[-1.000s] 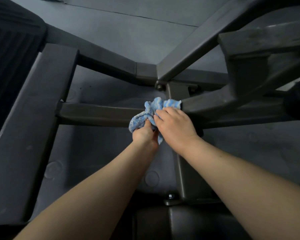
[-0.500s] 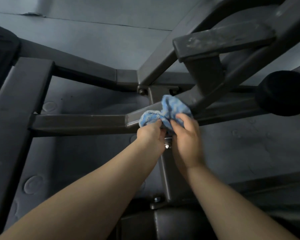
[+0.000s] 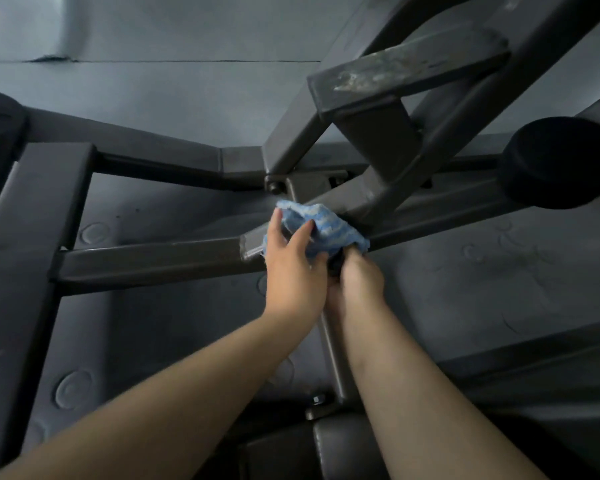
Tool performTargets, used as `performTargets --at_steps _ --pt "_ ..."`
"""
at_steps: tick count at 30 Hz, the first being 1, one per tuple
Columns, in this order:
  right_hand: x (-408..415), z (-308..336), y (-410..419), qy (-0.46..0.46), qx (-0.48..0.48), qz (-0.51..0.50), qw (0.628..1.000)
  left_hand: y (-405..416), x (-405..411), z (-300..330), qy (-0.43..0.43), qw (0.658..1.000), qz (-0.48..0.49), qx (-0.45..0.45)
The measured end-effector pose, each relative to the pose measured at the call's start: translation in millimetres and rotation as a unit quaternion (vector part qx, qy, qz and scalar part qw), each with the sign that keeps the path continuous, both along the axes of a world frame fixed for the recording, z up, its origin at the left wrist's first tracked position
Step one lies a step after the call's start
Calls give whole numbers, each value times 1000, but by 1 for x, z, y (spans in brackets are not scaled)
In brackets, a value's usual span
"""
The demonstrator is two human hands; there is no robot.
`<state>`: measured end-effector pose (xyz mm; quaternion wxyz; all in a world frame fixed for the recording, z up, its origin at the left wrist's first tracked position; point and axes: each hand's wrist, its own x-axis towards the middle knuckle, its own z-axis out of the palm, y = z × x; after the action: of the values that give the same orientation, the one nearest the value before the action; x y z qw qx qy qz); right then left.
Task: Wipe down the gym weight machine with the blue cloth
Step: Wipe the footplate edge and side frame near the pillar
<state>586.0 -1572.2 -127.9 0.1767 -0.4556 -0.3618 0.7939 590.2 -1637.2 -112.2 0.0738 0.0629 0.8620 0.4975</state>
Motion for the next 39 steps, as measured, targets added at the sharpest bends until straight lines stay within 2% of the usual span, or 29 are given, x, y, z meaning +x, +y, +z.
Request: performTargets --at_steps 2,4,7,10,13,19,22,24,25,27,30,34,39 --pt "0 7 2 47 -12 -21 999 1 -9 4 23 996 -71 -41" --pt "1 13 2 72 22 -33 997 6 -15 9 44 987 -133 -76" --pt "2 22 6 77 132 -44 987 15 -26 20 92 972 -196 -88" --pt "1 30 21 65 287 -54 954 21 -34 24 136 956 -243 -96" --pt "1 24 26 28 358 -25 933 16 -40 18 177 929 -284 -158" --pt "5 -9 6 -71 371 53 924 -13 -54 -16 226 864 -337 -297" --pt "5 -23 -12 -91 375 105 917 -43 -57 -36 204 840 -349 -362" --pt "5 -29 -26 -90 354 161 917 -68 -57 -44 188 838 -344 -379" --pt "5 -30 -31 -84 330 177 923 -77 -53 -43 176 850 -334 -367" --pt "4 -29 -36 -59 268 160 948 -87 -44 -44 167 876 -307 -333" --pt "3 -20 -32 -17 198 85 976 -76 -34 -40 161 881 -298 -331" --pt "4 -8 -13 20 209 5 978 -42 -35 -28 209 873 -308 -314" --pt "3 -5 -17 8 227 10 974 -45 -44 -24 243 848 -329 -336"
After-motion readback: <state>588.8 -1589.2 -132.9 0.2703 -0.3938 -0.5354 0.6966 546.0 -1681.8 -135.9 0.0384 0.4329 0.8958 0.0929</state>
